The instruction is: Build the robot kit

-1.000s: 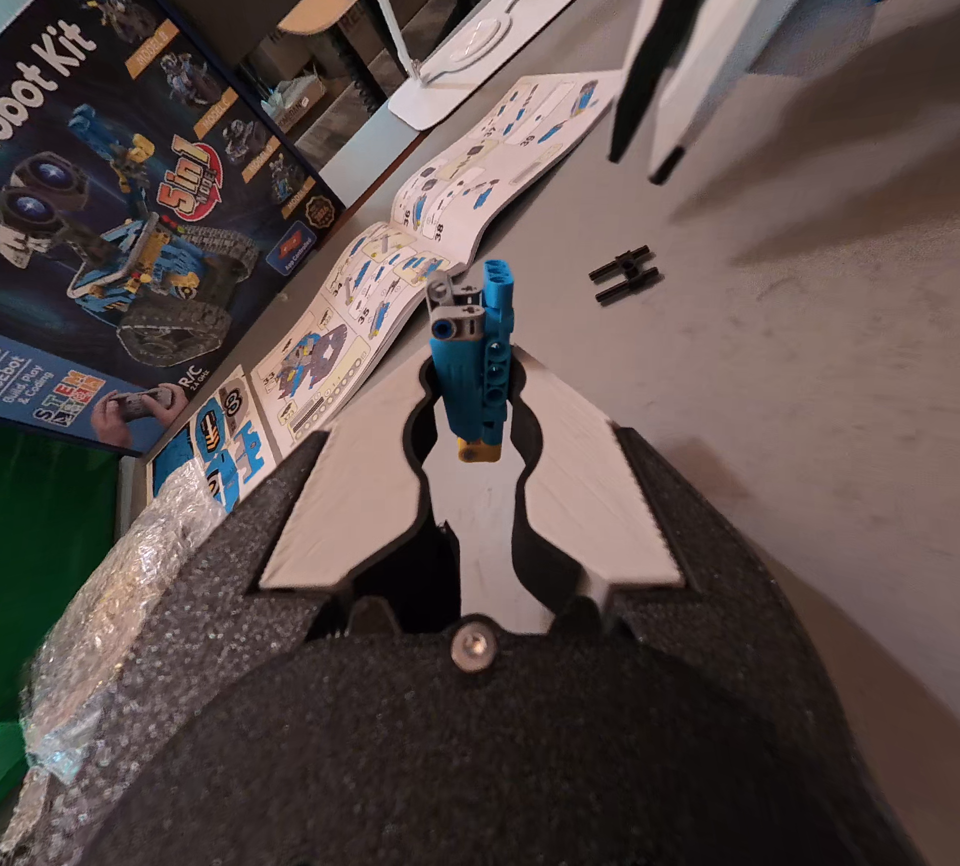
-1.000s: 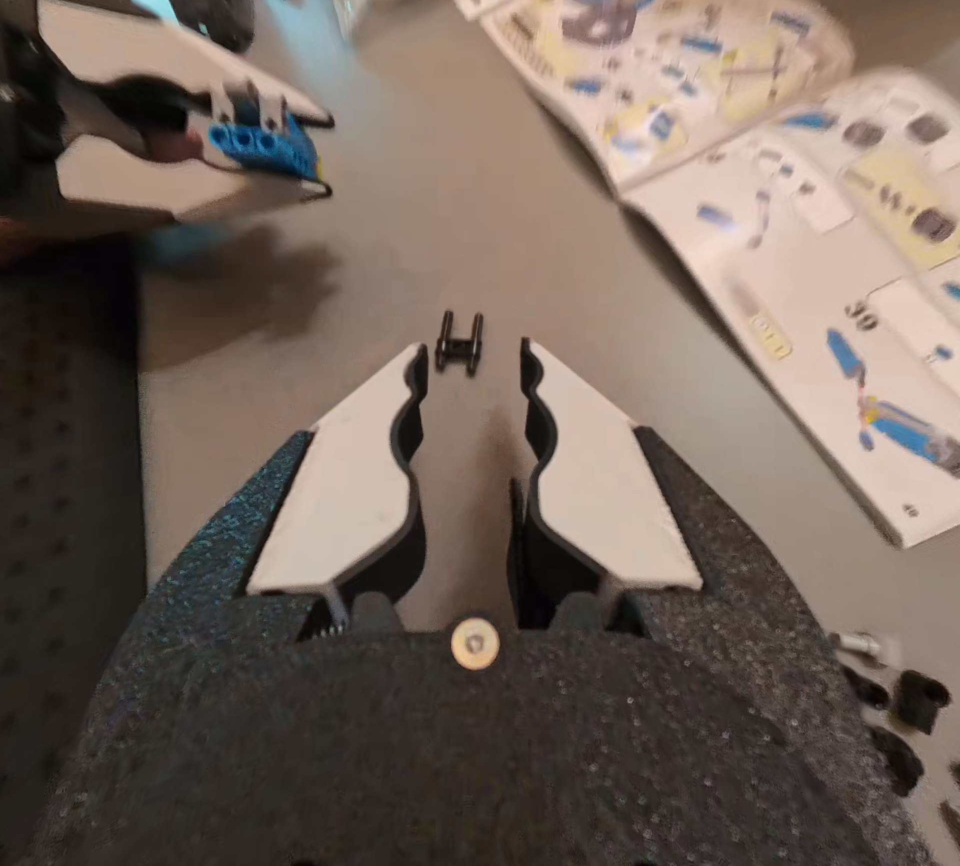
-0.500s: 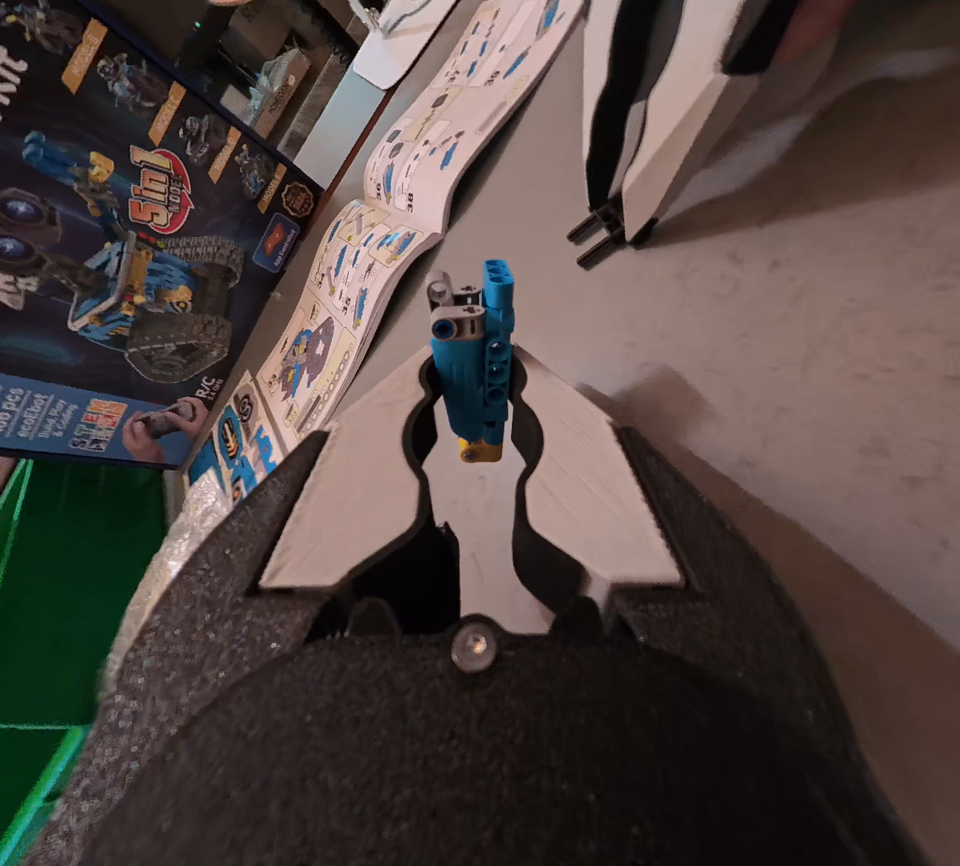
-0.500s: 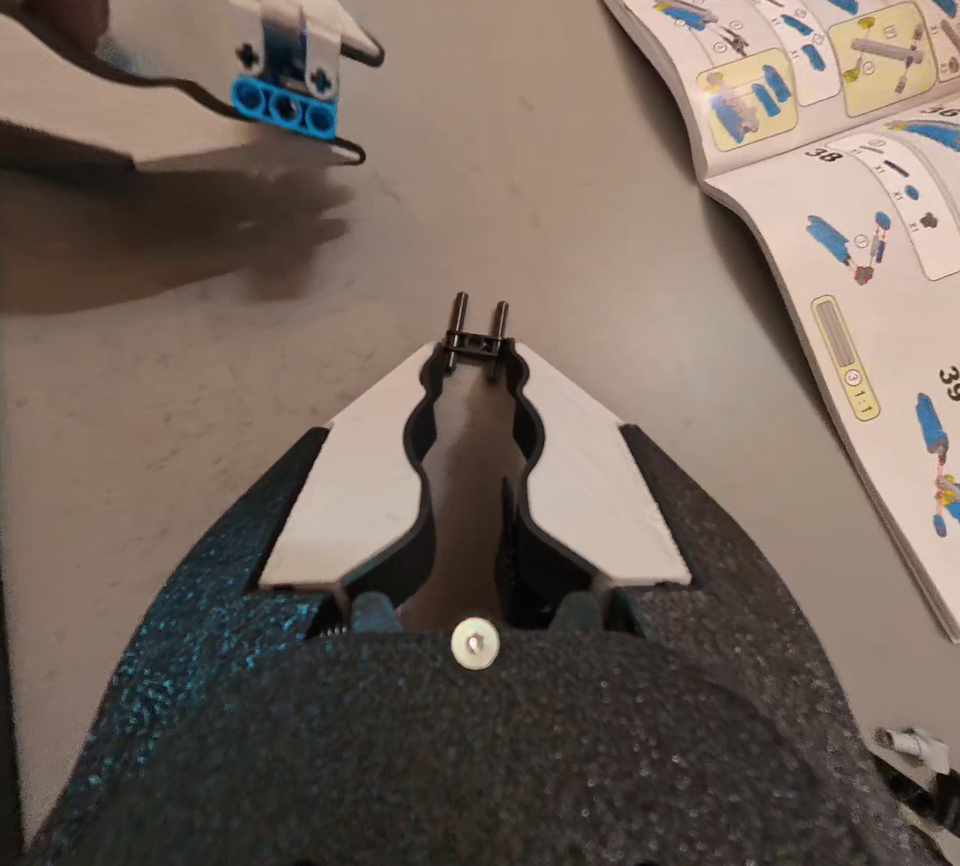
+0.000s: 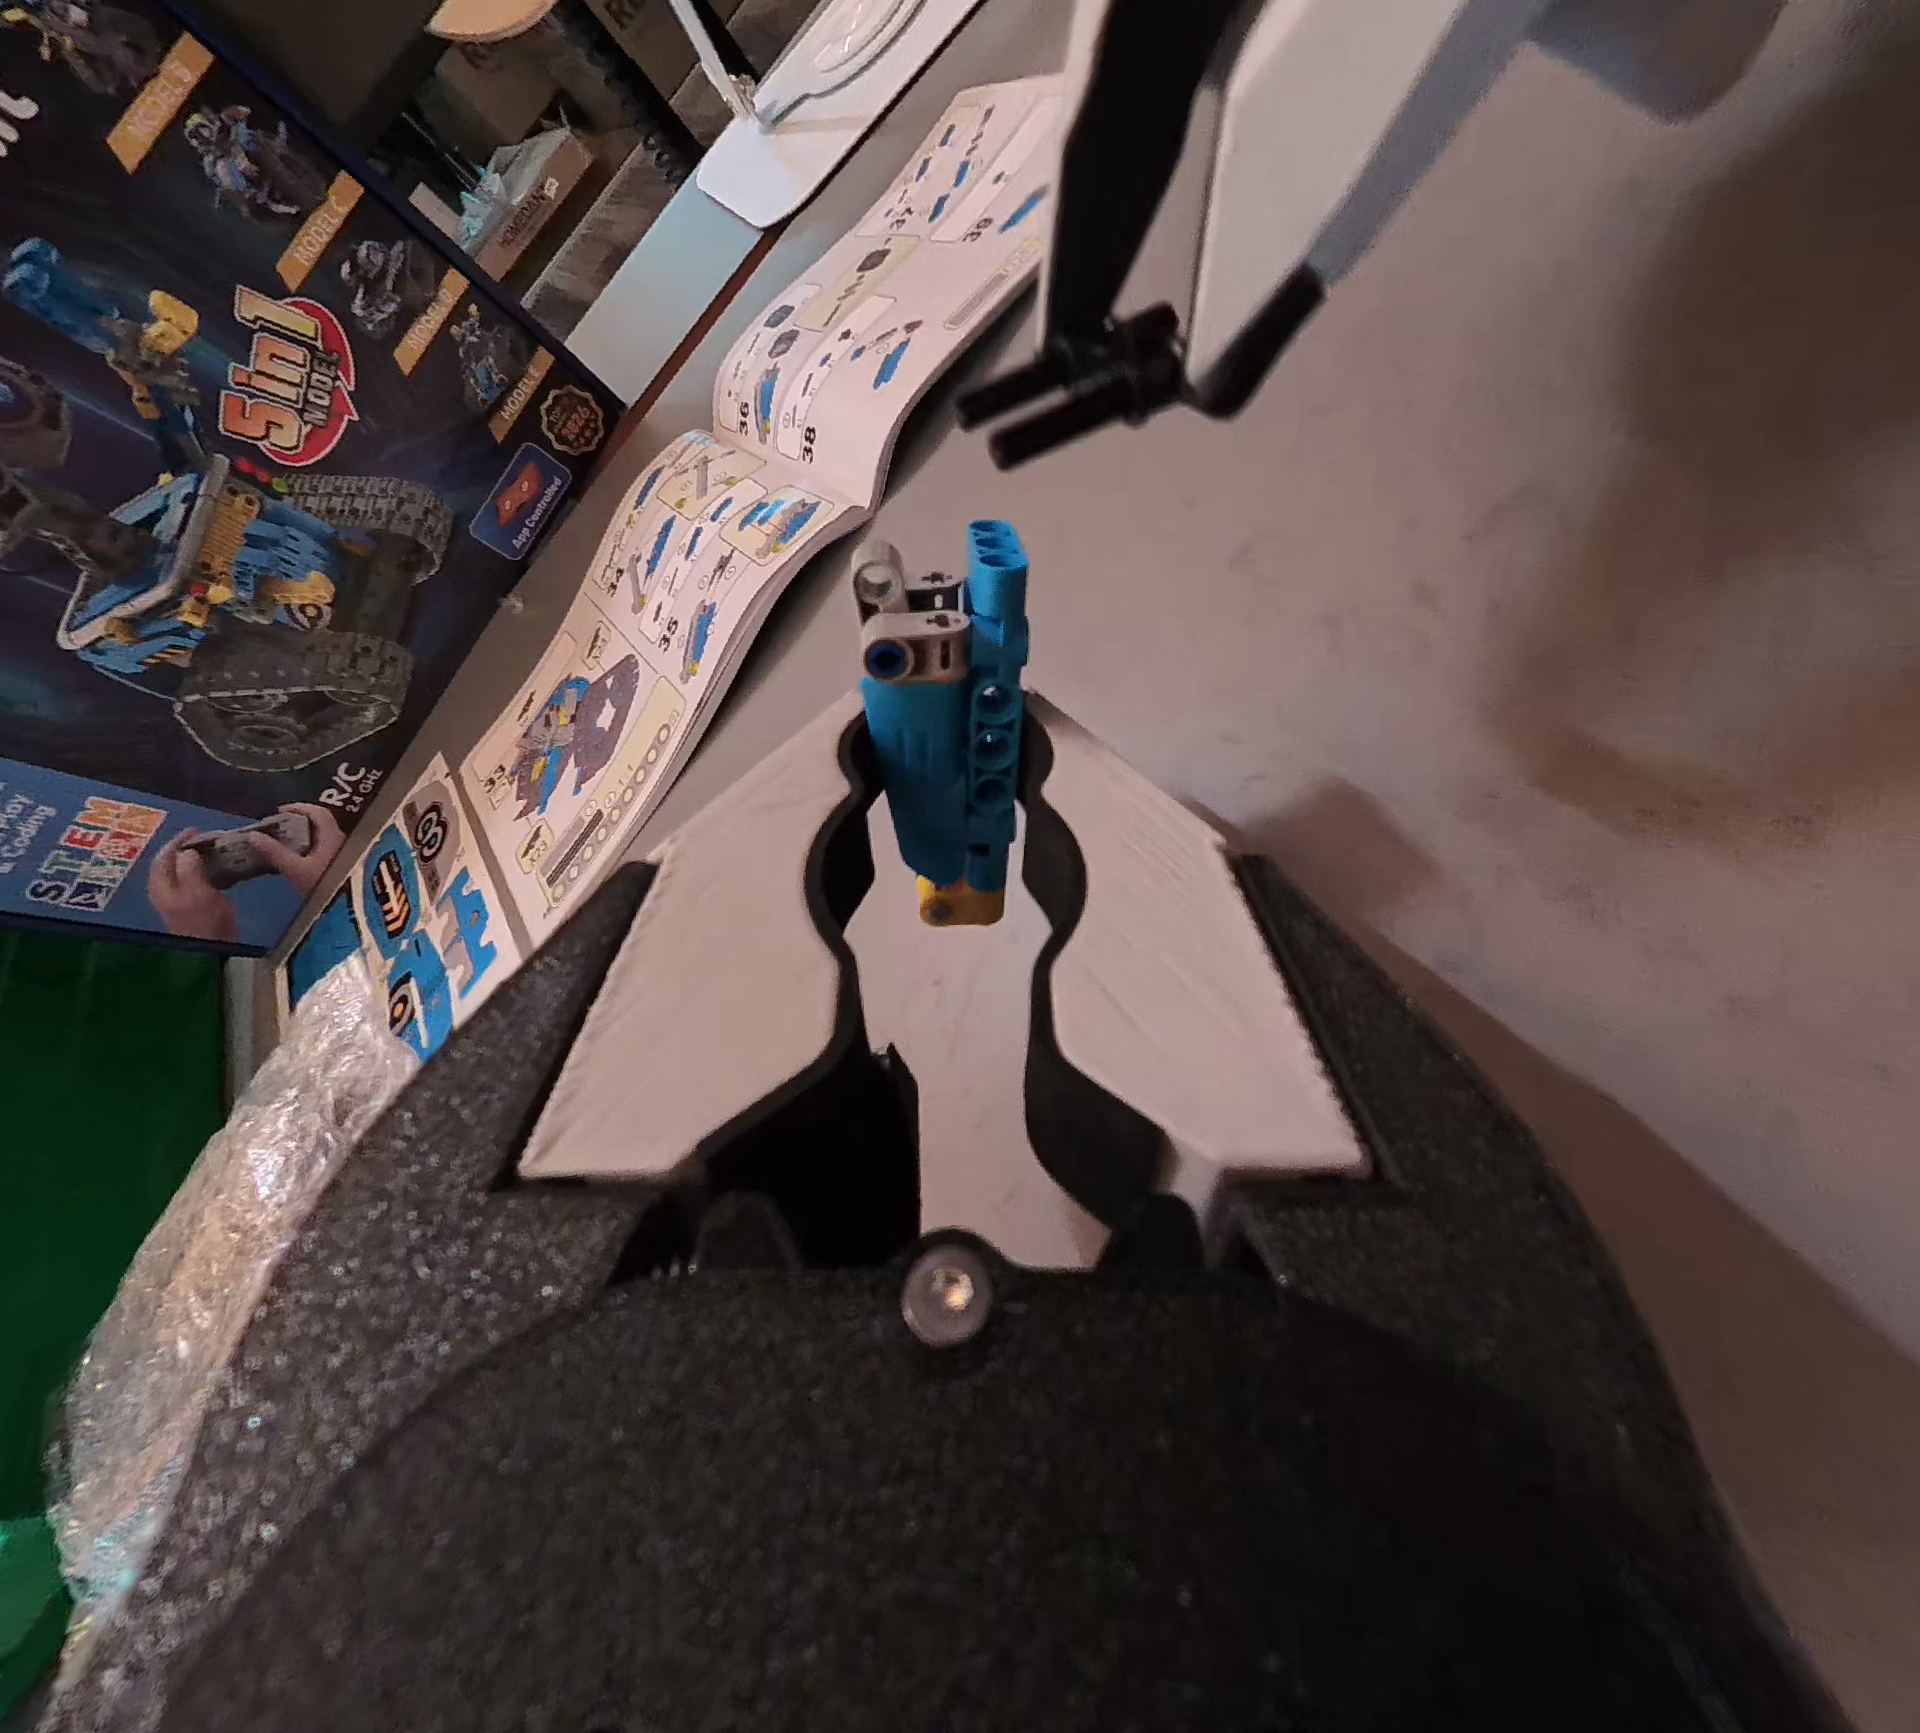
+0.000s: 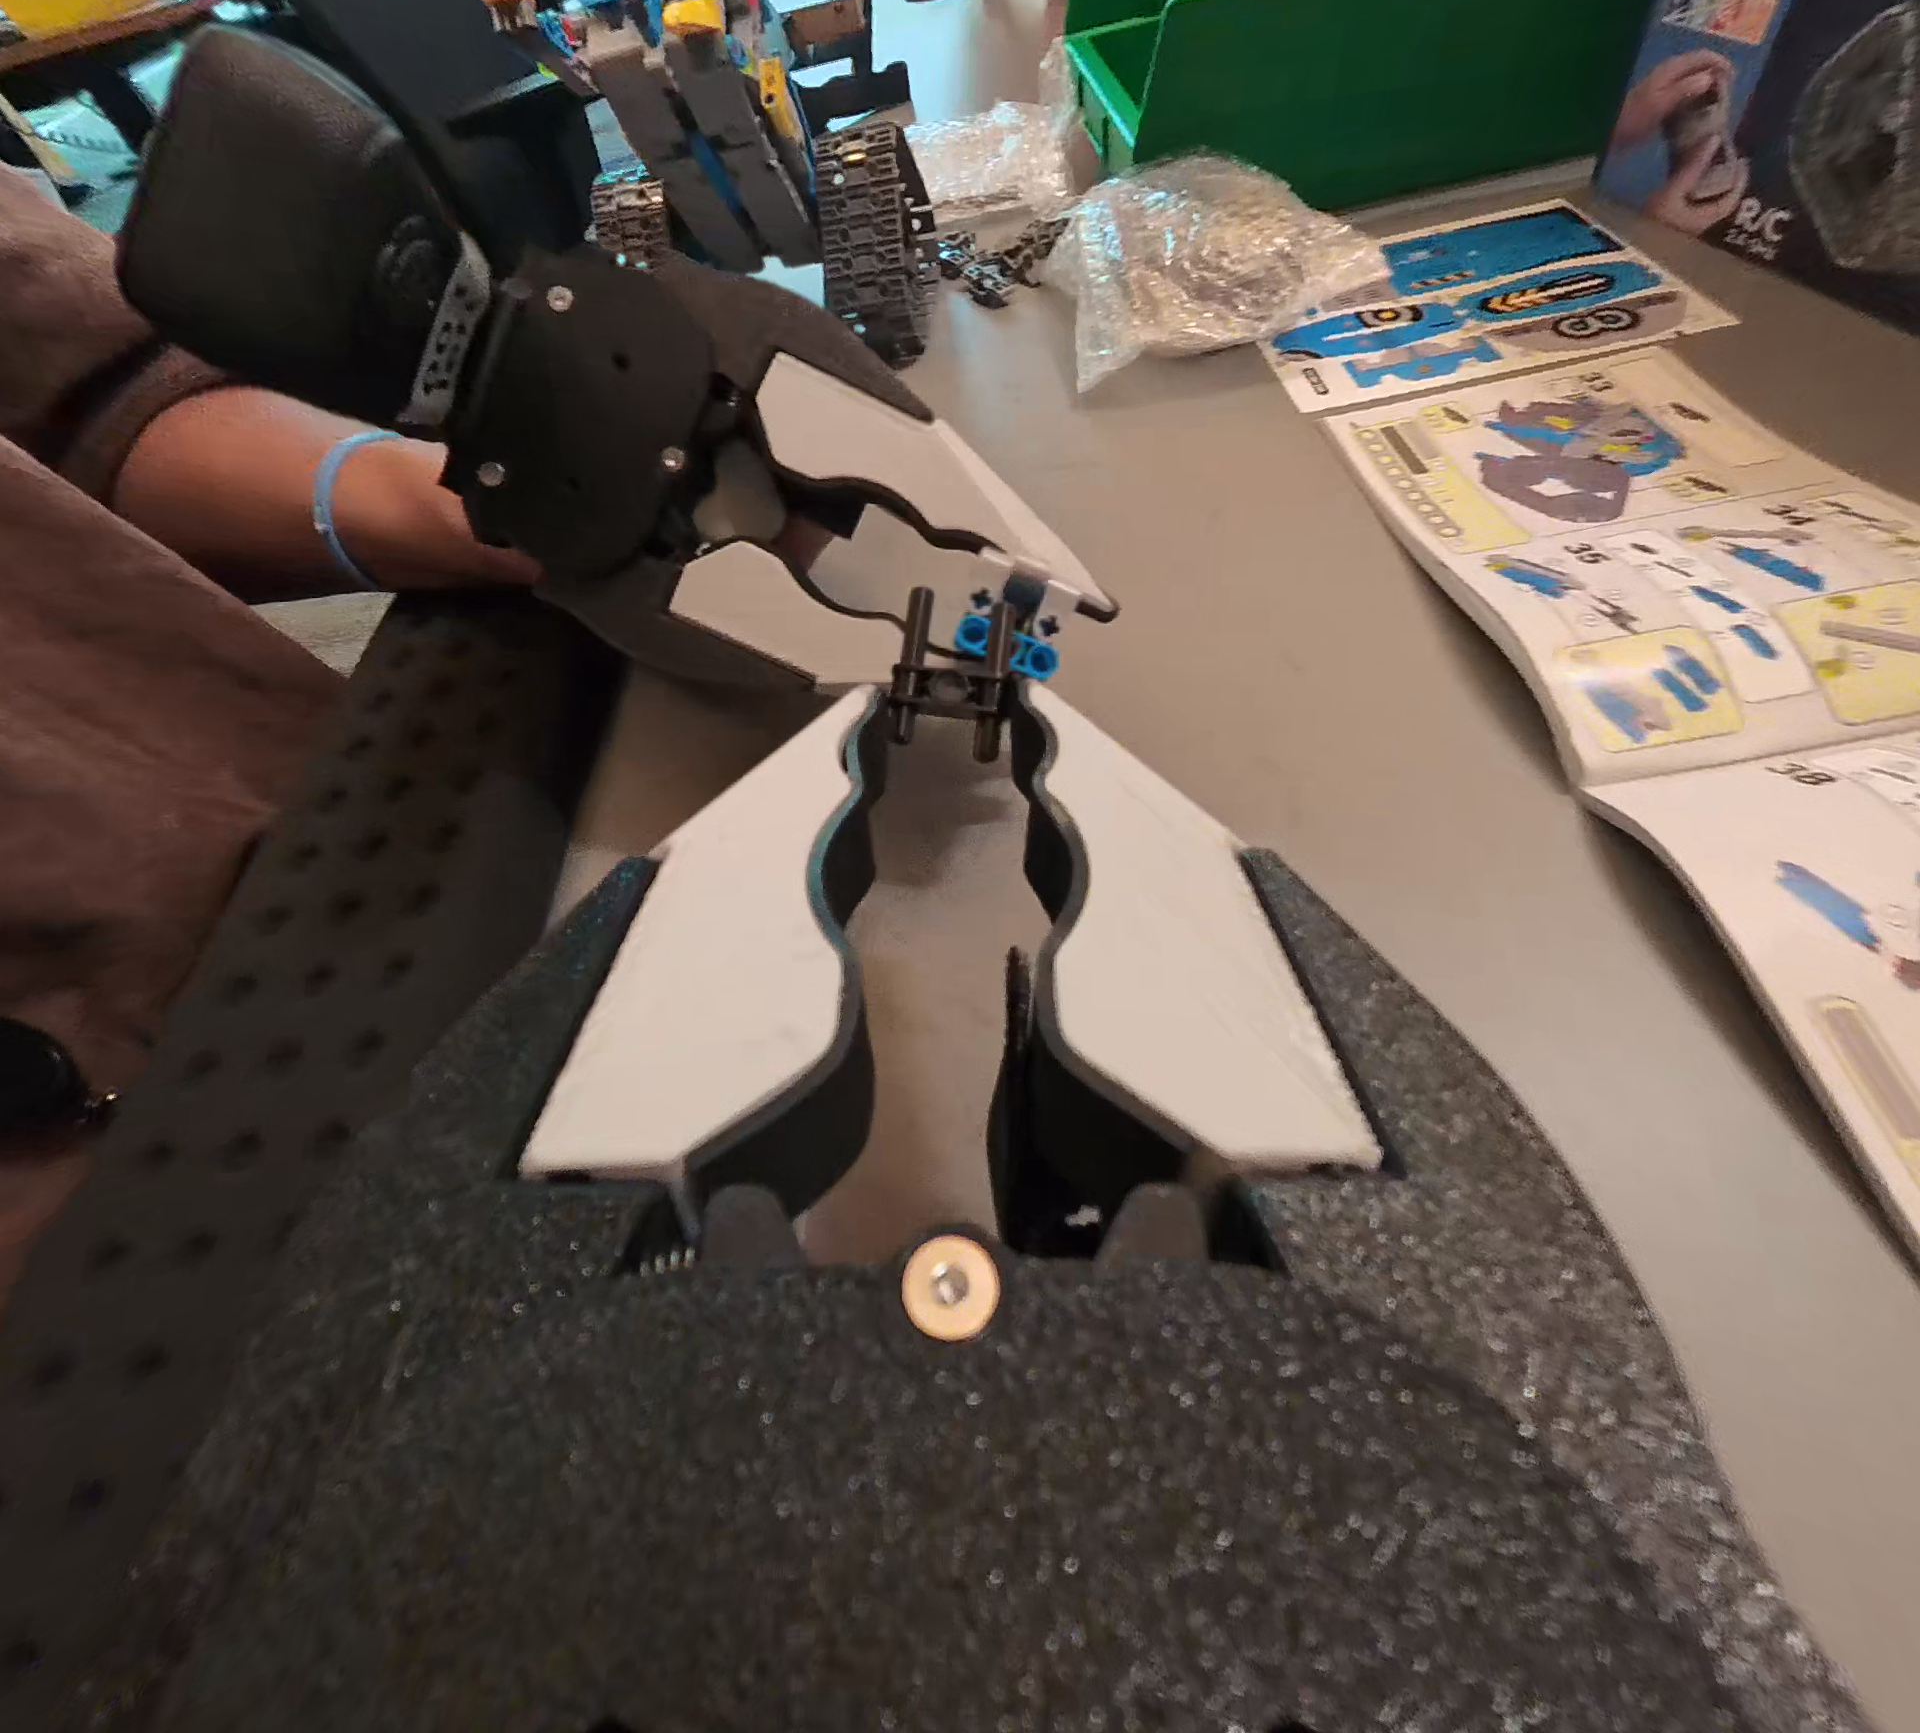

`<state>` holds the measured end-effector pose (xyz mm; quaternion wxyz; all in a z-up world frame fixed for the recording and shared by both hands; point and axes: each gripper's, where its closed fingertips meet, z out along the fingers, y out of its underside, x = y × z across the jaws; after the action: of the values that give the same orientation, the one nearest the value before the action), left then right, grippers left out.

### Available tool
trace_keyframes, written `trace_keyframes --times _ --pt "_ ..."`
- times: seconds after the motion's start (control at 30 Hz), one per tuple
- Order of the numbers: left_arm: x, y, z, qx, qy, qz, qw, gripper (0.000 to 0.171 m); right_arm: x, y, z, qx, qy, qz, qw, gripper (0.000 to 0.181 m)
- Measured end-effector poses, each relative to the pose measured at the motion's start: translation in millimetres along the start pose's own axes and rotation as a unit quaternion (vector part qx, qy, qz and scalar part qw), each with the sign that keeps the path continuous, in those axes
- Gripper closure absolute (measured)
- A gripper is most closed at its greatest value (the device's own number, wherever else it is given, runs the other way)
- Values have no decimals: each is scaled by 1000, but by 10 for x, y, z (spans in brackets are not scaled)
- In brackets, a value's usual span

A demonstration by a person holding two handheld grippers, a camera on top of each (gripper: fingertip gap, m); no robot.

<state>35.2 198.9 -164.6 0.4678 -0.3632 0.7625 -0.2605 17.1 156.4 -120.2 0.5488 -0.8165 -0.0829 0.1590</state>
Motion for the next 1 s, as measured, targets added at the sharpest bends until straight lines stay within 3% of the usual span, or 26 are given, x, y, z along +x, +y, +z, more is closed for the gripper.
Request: trace_keyframes --times 0.47,0.7,1.0 --pt "-12 5 12 -7 -6 -5 1000 150 -17 136 319 -27 29 25 999 158" --pt "-62 32 16 -25 -46 40 998 150 5 144 343 -16 13 91 996 158" --pt "-75 -17 -11 -10 -45 27 999 150 -31 76 320 12 -27 145 989 158"
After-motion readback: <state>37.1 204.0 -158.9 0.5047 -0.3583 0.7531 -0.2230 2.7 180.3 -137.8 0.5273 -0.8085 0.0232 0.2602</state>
